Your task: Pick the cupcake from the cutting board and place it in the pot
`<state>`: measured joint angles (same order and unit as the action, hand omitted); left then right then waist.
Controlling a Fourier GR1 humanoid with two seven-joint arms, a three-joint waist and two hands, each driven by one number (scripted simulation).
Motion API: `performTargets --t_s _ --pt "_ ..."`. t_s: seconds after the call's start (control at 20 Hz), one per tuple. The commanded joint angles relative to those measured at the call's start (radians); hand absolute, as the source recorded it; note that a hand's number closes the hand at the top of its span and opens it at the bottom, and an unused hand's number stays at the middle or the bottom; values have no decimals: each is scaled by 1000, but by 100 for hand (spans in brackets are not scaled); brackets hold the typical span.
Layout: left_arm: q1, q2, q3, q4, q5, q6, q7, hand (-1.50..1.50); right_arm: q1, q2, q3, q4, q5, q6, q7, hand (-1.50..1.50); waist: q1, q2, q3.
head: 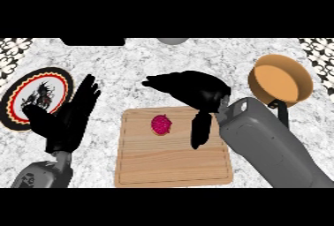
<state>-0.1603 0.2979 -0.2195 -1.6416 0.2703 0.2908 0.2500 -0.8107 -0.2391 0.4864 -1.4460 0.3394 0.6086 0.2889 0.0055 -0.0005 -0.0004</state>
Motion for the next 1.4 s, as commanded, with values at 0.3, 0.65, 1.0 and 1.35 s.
performTargets --t_s 0.3,0.65,1.0,1.35 --pt "35 -34 27 -17 -42 -22 -10 0 10 78 51 153 223 -11 -18 -150 4 2 0" --pt "45 -22 90 -37 -50 -74 31 0 134 148 21 53 287 -19 -13 -150 -1 0 0" --pt "-15 -66 120 19 -68 -104 26 0 119 235 12 69 315 1 41 -150 -1 1 0" --pt "73 -67 127 -72 -75 -135 49 0 134 238 -2 99 405 -4 80 -150 2 0 0"
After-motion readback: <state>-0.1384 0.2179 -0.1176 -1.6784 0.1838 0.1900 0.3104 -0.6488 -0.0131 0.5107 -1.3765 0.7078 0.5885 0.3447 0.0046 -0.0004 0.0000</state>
